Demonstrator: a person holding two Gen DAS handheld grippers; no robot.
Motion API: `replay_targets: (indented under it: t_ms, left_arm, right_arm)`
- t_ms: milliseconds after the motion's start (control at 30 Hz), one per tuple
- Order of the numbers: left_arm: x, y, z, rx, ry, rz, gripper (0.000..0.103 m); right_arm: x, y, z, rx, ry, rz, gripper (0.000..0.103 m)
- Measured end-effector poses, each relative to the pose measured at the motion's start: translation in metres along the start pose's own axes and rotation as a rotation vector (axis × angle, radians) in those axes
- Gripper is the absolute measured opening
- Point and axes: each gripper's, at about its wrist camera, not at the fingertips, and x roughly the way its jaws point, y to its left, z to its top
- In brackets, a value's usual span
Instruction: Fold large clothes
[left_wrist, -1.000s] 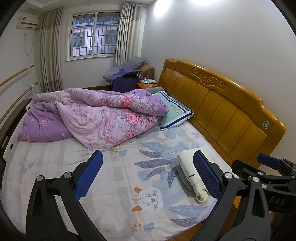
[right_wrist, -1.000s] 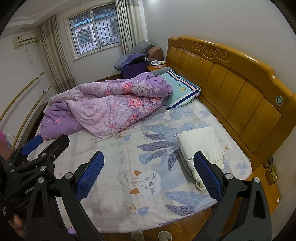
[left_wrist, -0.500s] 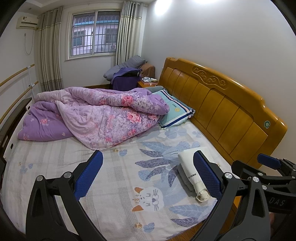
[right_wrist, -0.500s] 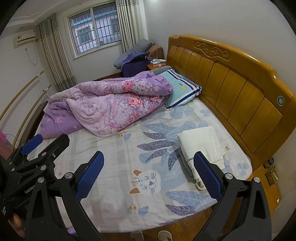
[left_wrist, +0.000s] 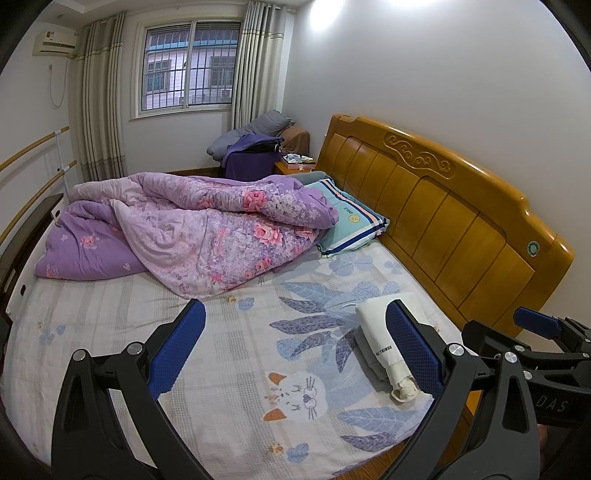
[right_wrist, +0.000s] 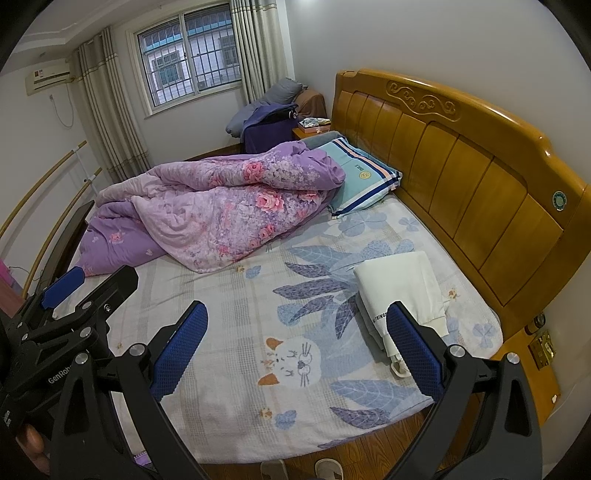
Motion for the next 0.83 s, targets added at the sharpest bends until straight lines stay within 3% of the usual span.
replay_targets:
  t_ms: [667,833]
  left_arm:
    - [-0.007,0.010,-0.011,0.002,-0.014,0.005,0.098]
    - [-0.001,0.019,-0.022,-0.036,0.038,0.008,0.098]
  right_arm:
    - [-0.003,-0.001,-0.005,0.017,0.007,-0.003,0.094]
    - [0.000,-0.011,-0.019,0.060,0.039,-0.024,0.094]
